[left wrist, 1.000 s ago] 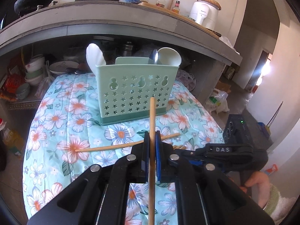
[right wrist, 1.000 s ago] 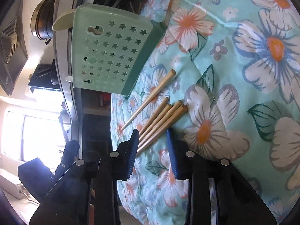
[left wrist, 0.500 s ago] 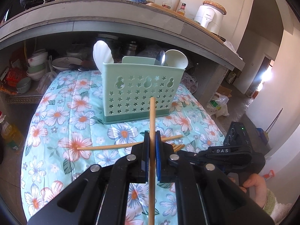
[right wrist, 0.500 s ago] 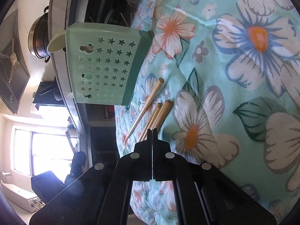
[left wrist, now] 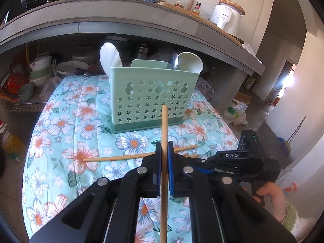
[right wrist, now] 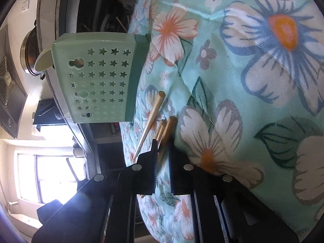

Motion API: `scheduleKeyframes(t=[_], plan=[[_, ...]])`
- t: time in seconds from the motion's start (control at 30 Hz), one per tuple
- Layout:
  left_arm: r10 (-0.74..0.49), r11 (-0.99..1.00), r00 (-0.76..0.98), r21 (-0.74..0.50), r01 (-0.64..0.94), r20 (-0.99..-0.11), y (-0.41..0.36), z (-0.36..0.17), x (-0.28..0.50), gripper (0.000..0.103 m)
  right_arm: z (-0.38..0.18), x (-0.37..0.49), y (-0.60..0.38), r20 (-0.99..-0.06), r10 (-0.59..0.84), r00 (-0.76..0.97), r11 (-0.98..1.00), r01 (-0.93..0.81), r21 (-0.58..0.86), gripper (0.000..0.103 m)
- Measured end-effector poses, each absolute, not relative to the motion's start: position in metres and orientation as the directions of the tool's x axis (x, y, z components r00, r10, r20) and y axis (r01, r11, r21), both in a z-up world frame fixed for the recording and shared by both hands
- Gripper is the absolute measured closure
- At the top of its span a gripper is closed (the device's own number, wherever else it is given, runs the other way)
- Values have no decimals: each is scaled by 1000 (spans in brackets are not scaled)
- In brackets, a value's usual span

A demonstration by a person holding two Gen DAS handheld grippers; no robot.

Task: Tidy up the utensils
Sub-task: 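Hold the chopstick with the left tool while the right tool grasps another chopstick, then carry both chopsticks up over the mint holder with both tools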

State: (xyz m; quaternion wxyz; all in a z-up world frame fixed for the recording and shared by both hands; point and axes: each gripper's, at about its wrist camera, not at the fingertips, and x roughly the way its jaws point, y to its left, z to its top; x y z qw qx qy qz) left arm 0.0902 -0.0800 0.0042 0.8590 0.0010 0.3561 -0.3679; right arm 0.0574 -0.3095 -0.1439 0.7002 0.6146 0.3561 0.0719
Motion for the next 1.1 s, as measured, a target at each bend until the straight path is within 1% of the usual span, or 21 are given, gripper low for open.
scheduleKeyframes(t=[0.27,0.57,0.73,0.9,1.1], plan=[[-626,735,483,-259,626,-612,-79,5,89,98,-129,31,-318,-389,511,767,258,295,920,96],[-623,740,489,-259,621,-611,-78,9,92,98,-82,3,-329,-363,408,837,402,192,895,98],[-658,726,455,-345,596,-599,-75,14,101,98,-49,-4,-324,-352,339,872,511,143,847,98],[-695,710,405,-479,516,-594,-67,8,118,98,-30,-8,-318,-352,294,889,593,119,797,98],[-700,709,409,-504,492,-586,-61,10,121,98,-15,-17,-321,-334,247,910,652,99,752,99]])
